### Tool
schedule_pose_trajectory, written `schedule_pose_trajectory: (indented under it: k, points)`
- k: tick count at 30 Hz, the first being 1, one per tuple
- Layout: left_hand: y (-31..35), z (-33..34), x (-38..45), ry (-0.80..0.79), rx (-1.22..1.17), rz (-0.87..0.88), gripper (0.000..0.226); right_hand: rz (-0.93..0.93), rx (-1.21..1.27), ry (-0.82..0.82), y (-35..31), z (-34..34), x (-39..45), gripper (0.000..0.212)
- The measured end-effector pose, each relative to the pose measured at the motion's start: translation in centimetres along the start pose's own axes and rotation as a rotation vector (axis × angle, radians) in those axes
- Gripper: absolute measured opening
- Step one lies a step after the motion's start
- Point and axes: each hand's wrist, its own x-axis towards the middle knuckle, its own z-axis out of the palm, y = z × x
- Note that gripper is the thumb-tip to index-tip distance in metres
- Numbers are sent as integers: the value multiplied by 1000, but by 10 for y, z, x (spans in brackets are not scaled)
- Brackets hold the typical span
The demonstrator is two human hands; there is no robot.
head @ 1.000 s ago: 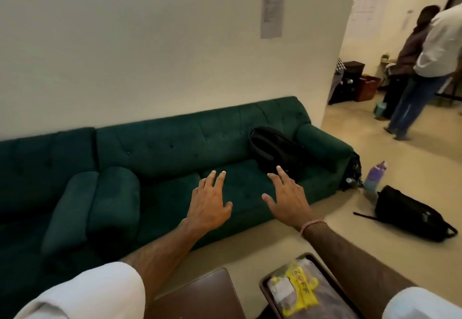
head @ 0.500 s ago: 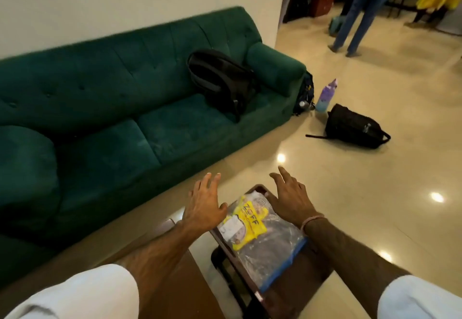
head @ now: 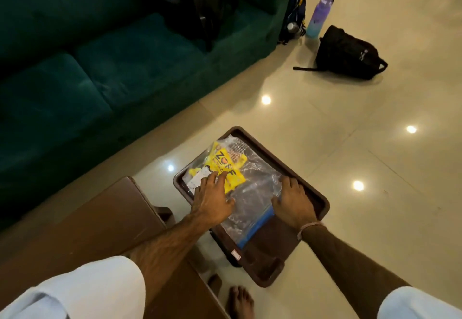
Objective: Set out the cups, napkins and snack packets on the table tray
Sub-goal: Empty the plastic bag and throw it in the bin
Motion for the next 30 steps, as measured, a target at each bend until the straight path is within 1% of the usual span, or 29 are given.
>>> schedule_pose_trajectory:
  k: [3,5,7,9,11,13,14,15,16,18,19,20,21,22,23,24,25,26,28,29,30]
  points:
    - [-5,24,6,-40,14,7,82,196,292,-14,15,29,-7,57]
    - [-8,36,8,-29,33,21,82,298,516,-9,20,45,-9,48]
    - [-9,41,9,8,19,36,79,411,802,-12,16,55,-11,37]
    - [-12,41,13,85,-18,59,71,526,1143,15,10,60,-8,31]
    - [-18,33,19,216,-50,64,61,602,1551,5,7,63,-4,36]
    - [-27,21,28,345,-94,22,52,626,1877,-102,2,63,-1,33]
    - [-32,15,34,392,-129,-9,48,633,1947,-158,-1,64,2,28]
    - [-37,9,40,411,-167,-47,44,659,1932,-183,-4,67,7,28]
    - [-41,4,46,405,-200,-89,40,671,1860,-193,-9,69,9,29]
    - [-49,-4,58,354,-229,-154,34,579,1705,-223,-22,74,18,22]
    - [-52,-7,62,326,-230,-163,34,511,1618,-200,-33,71,20,20]
    - [-55,-8,66,303,-225,-160,34,467,1597,-208,-42,72,26,19]
    - [-56,-10,69,282,-220,-155,34,463,1619,-235,-49,73,33,14]
    - [-58,-11,71,258,-224,-155,34,478,1592,-246,-53,78,44,22]
    - [-59,-11,74,227,-247,-166,35,457,1434,-263,-60,76,49,30]
    - [-60,-11,76,190,-288,-184,36,444,1235,-209,-65,74,58,35]
    - [-61,-11,78,147,-332,-207,38,437,1114,-167,-70,73,65,35]
    - [-61,-12,79,107,-376,-226,41,472,1115,-123,-77,71,69,32]
    - [-61,-15,82,26,-475,-259,55,397,1129,-84,-86,67,78,9]
    - [-61,-18,83,-16,-524,-277,65,370,1123,-74,-86,69,83,21]
    - [-61,-20,85,-47,-559,-291,70,366,1135,-100,-87,64,83,30]
